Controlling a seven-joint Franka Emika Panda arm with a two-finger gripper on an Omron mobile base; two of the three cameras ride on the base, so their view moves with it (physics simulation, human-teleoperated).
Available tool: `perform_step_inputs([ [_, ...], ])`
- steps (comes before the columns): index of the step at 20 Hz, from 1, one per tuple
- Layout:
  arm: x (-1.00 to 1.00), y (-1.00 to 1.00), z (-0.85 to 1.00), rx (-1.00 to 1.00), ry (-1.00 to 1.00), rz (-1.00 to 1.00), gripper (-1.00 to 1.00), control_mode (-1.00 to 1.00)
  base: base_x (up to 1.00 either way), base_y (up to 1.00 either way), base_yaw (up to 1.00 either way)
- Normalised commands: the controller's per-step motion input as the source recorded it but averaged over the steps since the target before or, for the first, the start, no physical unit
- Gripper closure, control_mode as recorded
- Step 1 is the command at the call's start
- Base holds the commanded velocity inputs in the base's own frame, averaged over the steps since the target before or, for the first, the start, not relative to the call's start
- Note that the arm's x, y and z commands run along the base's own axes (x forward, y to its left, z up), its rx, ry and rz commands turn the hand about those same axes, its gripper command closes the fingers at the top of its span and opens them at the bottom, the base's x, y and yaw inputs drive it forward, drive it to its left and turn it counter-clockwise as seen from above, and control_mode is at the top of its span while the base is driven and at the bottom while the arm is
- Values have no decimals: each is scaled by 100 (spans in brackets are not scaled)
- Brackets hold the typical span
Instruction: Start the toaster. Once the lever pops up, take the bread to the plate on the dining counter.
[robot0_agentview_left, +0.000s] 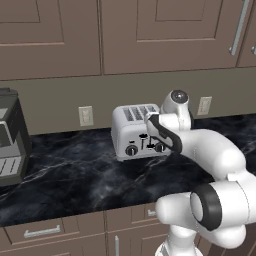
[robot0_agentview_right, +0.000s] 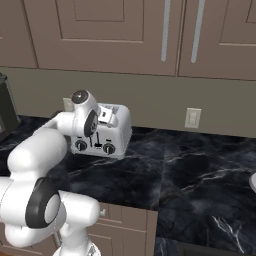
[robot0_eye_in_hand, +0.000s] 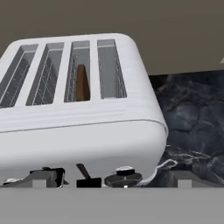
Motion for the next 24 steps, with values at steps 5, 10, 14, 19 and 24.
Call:
perform_step_inputs([
  [5, 0, 1, 3, 0, -11, 0, -100, -100, 0, 0, 0],
  [10, -5, 0, 11, 0, -17, 0, -100, -100, 0, 0, 0],
  [14, -10, 1, 17, 0, -15, 1, -100, -100, 0, 0, 0],
  [19, -11, 7, 24, 0, -8, 0, -100, -100, 0, 0, 0],
  [24, -4, 15, 21, 0, -1, 0, -100, -100, 0, 0, 0],
])
